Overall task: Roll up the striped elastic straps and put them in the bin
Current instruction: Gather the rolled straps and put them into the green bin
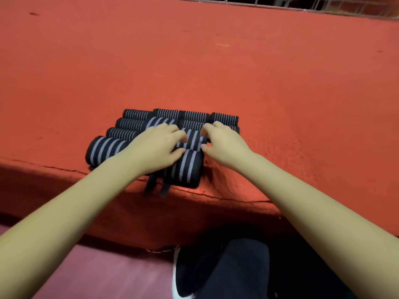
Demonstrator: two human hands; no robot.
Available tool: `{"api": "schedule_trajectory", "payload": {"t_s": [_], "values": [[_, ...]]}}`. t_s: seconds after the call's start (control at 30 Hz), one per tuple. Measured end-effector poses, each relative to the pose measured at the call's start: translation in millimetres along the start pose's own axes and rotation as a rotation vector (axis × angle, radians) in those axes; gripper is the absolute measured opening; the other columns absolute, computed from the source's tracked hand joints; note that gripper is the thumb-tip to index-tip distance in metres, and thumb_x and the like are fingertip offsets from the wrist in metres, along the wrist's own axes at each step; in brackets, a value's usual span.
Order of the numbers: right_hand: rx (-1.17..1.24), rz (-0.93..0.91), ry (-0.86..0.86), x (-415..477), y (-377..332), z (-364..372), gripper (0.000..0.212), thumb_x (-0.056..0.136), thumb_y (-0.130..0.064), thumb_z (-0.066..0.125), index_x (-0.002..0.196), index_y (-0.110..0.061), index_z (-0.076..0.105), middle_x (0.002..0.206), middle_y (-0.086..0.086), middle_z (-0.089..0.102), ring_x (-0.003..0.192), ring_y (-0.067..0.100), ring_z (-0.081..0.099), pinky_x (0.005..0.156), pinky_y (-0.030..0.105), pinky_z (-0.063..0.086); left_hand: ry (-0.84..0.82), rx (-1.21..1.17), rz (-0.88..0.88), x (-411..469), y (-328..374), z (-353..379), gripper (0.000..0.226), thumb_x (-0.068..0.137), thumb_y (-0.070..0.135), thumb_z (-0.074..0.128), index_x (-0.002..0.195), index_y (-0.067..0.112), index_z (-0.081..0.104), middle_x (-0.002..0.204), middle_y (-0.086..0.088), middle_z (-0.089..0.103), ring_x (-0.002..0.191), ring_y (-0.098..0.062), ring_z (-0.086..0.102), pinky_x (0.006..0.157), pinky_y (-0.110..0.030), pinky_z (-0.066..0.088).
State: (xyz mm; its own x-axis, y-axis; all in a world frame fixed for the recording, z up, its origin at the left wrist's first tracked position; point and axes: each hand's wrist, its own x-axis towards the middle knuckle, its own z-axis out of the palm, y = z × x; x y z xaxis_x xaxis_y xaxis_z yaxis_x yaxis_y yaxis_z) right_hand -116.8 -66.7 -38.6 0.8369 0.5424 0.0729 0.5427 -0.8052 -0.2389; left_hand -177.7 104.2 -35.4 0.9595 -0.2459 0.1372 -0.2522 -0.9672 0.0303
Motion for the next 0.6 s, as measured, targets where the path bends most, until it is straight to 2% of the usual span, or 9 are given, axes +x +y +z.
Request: {"api": "schedule_trajectory", "payload": {"t_s": [0.23,0.3,0.37,0.43,0.53,0.6], "values": [[0.051,-0.033,-0.01,30.3,-2.1,12.3,0.021,0.096,-0.027,0.054,0.113,-0.015,0.054,0.109,0.004,0.046,0.109,0.025,0.045,0.083,0.033,0.036,-0.084,-0.162,0.024,-0.5,-9.9,15.7,0.037,0.096,0.042,0.048,0.121,0.016,0.06,0.116,0.0,0.058,0.112,-0.018,0.049,0.097,-0.03,0.037],[0.082,-0.035,-0.056,37.4,-1.5,11.9,0.014,0.095,-0.025,0.056,0.105,-0.016,0.051,0.105,0.001,0.047,0.104,0.023,0.048,0.079,0.031,0.036,-0.104,-0.195,0.026,0.1,-14.3,18.1,0.04,0.094,0.044,0.051,0.123,0.017,0.059,0.117,0.002,0.057,0.113,-0.017,0.049,0.098,-0.03,0.037],[0.144,-0.021,-0.116,43.8,-1.0,10.9,0.014,0.094,-0.021,0.058,0.1,-0.017,0.046,0.108,0.003,0.055,0.093,0.02,0.052,0.074,0.03,0.036,-0.129,-0.208,0.03,0.6,-16.9,19.2,0.043,0.092,0.046,0.054,0.124,0.018,0.057,0.119,0.003,0.058,0.114,-0.016,0.049,0.098,-0.031,0.037],[0.208,0.011,-0.169,48.3,0.1,10.0,0.021,0.094,-0.021,0.06,0.108,-0.014,0.046,0.116,0.007,0.056,0.093,0.019,0.052,0.075,0.03,0.038,-0.144,-0.188,0.036,1.5,-18.7,18.6,0.048,0.089,0.05,0.056,0.127,0.02,0.055,0.122,0.004,0.057,0.116,-0.016,0.048,0.1,-0.031,0.034],[0.182,0.049,-0.269,53.5,1.6,9.3,0.056,0.091,-0.028,0.064,0.138,-0.011,0.038,0.135,0.013,0.042,0.12,0.027,0.047,0.099,0.037,0.041,-0.169,-0.16,0.039,1.0,-21.7,15.9,0.062,0.082,0.058,0.058,0.133,0.024,0.052,0.127,0.005,0.052,0.12,-0.014,0.043,0.103,-0.029,0.024],[0.114,0.053,-0.323,56.5,3.1,8.4,0.065,0.091,-0.035,0.063,0.144,-0.011,0.034,0.138,0.015,0.037,0.128,0.031,0.041,0.108,0.043,0.036,-0.2,-0.173,0.043,2.0,-22.6,13.3,0.068,0.078,0.06,0.06,0.135,0.025,0.051,0.127,0.005,0.049,0.122,-0.012,0.04,0.102,-0.026,0.02]]}}
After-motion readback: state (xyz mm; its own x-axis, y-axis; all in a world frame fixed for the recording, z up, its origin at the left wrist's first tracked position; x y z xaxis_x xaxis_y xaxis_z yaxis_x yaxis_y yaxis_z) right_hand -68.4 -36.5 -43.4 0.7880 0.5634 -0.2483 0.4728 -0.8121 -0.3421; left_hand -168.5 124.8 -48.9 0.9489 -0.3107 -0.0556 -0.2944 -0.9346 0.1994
